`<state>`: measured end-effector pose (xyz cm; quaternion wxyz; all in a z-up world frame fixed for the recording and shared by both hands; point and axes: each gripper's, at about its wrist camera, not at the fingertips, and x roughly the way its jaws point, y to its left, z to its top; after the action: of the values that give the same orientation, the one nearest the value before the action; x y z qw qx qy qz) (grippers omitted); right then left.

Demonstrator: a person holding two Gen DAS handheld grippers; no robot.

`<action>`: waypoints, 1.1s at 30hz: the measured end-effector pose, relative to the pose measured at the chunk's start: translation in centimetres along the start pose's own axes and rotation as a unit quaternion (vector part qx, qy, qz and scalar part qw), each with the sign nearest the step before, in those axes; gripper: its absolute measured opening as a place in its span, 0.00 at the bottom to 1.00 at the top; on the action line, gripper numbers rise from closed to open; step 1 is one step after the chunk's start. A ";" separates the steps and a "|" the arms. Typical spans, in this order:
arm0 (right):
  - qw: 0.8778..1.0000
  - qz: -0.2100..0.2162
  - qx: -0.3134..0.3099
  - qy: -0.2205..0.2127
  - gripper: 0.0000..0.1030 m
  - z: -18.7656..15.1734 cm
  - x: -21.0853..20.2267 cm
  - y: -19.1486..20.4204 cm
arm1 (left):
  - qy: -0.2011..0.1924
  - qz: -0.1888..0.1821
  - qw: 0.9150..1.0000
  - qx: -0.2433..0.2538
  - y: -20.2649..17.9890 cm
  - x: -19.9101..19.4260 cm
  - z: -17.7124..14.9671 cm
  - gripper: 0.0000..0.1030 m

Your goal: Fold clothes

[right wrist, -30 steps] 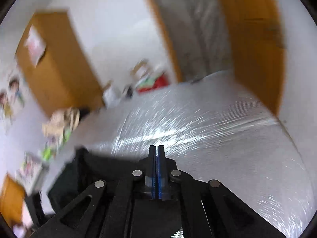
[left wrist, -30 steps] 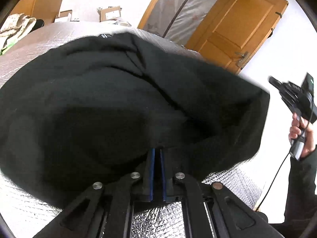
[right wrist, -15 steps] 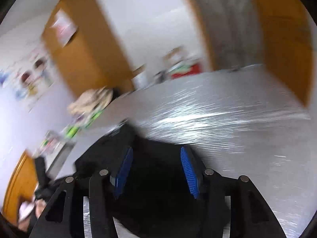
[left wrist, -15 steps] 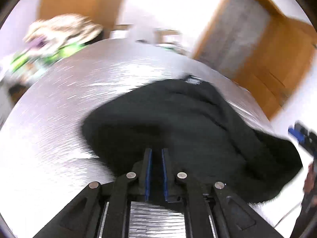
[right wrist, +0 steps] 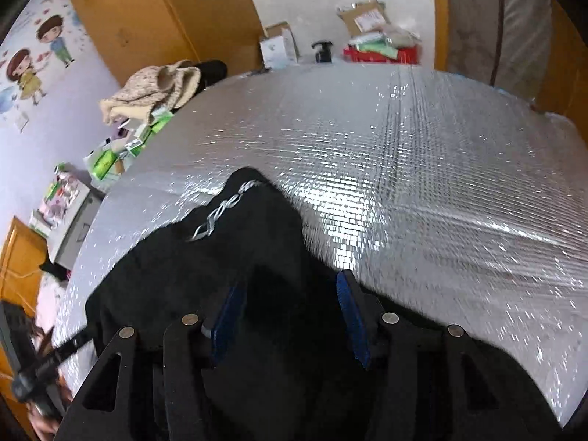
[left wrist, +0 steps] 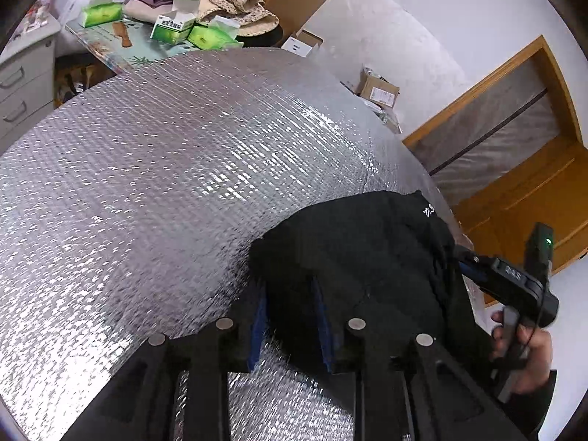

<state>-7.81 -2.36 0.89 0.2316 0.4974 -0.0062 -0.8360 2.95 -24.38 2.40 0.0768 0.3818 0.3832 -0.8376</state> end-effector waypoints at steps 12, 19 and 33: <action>0.998 0.061 0.005 0.035 0.06 3.1 3.8 0.0 | -0.009 -0.023 0.999 0.034 -2.0 -0.5 0.3 0.07; 0.990 0.050 -0.055 -0.123 0.06 6.1 -6.2 3.4 | -0.109 -0.099 0.981 0.127 -8.5 -8.7 -0.1 0.07; 0.964 0.056 -0.078 -0.249 0.06 9.3 -13.1 7.6 | -0.167 -0.095 0.966 0.174 -9.5 -14.6 -0.1 0.06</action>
<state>-7.44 -6.08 18.29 0.3071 0.2525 -0.0266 -0.9172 9.16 -20.10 18.11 -0.0081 0.2055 0.2477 -0.9468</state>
